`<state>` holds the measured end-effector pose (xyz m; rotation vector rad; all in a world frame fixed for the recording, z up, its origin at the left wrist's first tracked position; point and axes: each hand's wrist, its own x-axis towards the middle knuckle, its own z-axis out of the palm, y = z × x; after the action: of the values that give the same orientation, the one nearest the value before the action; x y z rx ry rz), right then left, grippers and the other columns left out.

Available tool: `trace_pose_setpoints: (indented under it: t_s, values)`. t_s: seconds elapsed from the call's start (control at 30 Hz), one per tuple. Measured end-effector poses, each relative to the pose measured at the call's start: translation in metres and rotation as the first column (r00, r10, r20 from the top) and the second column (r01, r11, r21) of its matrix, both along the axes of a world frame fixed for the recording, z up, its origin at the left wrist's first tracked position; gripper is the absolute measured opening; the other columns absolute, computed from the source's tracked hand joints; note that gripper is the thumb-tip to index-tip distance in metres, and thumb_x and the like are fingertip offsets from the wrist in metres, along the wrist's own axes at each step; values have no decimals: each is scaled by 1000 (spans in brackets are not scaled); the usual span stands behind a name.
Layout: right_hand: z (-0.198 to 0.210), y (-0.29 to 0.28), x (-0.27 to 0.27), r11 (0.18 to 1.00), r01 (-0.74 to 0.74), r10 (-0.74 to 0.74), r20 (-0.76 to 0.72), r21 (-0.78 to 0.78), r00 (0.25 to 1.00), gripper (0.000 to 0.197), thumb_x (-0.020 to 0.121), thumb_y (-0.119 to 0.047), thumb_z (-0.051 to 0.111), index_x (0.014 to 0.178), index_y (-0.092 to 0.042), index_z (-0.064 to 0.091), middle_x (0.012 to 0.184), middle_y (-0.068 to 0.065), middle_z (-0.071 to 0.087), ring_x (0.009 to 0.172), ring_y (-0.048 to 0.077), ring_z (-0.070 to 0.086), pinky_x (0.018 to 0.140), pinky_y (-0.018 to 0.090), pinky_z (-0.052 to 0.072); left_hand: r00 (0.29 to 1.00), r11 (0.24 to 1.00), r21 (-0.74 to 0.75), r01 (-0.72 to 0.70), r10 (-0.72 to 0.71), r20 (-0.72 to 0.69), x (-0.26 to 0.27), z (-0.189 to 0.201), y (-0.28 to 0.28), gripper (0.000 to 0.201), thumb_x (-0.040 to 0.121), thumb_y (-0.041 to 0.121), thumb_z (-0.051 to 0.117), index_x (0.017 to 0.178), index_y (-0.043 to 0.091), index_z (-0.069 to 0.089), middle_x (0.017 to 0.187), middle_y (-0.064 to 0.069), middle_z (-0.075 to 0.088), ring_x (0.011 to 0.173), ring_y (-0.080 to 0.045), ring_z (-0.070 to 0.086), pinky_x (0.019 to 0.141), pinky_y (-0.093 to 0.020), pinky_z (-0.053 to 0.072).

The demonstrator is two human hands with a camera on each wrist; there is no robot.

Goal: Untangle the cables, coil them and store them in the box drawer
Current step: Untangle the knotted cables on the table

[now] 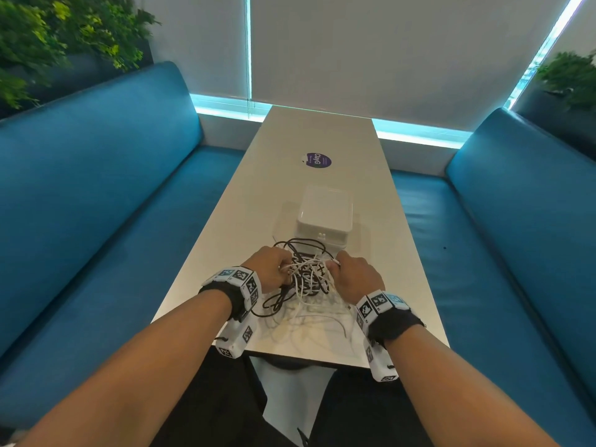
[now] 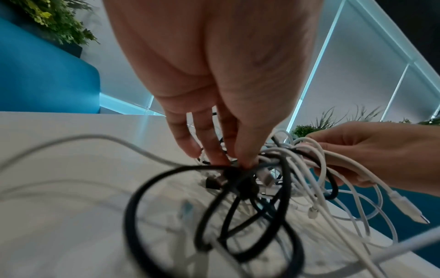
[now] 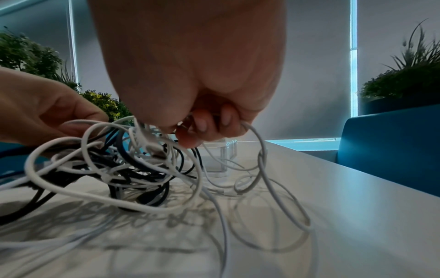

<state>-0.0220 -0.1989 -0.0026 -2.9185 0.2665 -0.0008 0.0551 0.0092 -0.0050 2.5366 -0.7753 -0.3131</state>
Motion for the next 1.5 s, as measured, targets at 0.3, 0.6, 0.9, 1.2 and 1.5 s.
trace_pose_setpoints:
  t_s: [0.3,0.6,0.9,1.2,1.5]
  values:
    - [2,4,-1,1000,2,-1,10,-28,1000,42,100,-53,31,97,-17,51,93,9,64,78,30,56,65,34,42,998,998,7,-60,59,17,0,5,-8,24,78,7,66,62,13,49,68,-6,57,71,-30,59,59,-32,43]
    - [-7,-8,-4,996,9,-13,-49,-86,999,45,103,-52,27,111,-14,50,105,12,63,93,34,62,69,35,42,987,960,-232,-157,145,-70,9,9,-1,8,100,17,53,93,19,56,87,-4,64,69,-22,62,63,-33,51]
    - [-5,-2,-3,994,16,-22,-56,-110,998,43,103,-51,29,110,-15,52,107,10,63,95,33,62,72,35,43,973,977,-66,-201,206,100,-5,6,-12,40,73,37,80,83,17,47,86,-2,55,80,-26,55,65,-33,44]
    - [-8,-5,-5,994,45,-52,-65,-101,997,42,102,-50,29,109,-15,51,106,10,64,93,32,63,72,35,45,964,988,-13,-156,155,215,-12,2,-19,40,84,27,73,110,16,44,108,-5,47,86,-30,58,66,-34,39]
    - [-10,-14,-4,991,56,-61,-35,-122,998,35,102,-46,33,111,-15,47,104,10,63,92,32,64,71,36,46,964,936,-234,-265,255,-73,11,2,1,19,90,5,59,82,21,66,98,-5,59,82,-22,63,69,-25,45]
